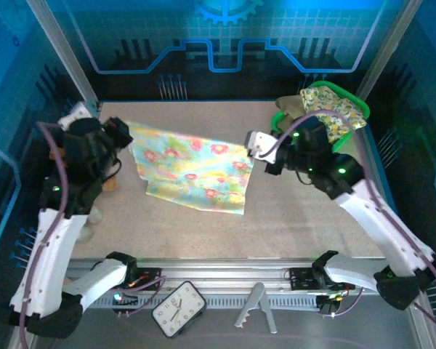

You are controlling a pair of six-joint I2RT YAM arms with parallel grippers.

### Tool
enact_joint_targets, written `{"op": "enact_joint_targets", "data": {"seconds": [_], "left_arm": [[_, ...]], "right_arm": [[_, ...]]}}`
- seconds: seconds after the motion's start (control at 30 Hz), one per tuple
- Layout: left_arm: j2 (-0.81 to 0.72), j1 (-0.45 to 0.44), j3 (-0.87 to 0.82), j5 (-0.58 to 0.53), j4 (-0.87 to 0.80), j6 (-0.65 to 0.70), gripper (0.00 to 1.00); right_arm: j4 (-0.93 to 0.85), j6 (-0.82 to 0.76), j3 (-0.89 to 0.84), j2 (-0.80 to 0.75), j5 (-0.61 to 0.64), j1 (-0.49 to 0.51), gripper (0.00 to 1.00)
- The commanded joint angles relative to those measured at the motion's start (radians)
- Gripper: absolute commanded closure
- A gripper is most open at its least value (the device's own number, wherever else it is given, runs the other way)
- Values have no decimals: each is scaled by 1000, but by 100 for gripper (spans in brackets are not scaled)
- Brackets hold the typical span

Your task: Fold and stack the skirts

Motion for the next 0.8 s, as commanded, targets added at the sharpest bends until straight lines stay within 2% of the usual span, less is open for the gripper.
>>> {"op": "enact_joint_targets", "data": {"seconds": [0.0, 0.07, 0.2, 0.33, 0.47, 0.5, 0.63, 0.77], "left_arm": [[28, 11, 156, 163, -4, 160, 100], [29, 11, 229, 222, 3, 177, 100], [9, 11, 311, 351, 15, 193, 100], [-41, 11, 292, 466, 7, 150, 100], [-61, 11, 236, 525, 11, 85, 100], [-59, 11, 223, 510, 3, 83, 100], [4, 11, 151, 306, -44, 93, 100], [174, 12, 112, 74, -55, 127, 100]], "right_arm": [[-86, -44, 90, -55, 52, -14, 100], [-96, -59, 136, -83, 37, -15, 100], [-131, -51, 198, -146, -71, -13, 100], [-103, -22, 160, -228, -154, -11, 100], [-31, -11, 65, -262, -147, -11, 100], [-14, -15, 43, -261, -137, -13, 100], [87, -48, -68, -203, -121, -60, 100], [216, 15, -136, -32, -270, -240, 100]]}}
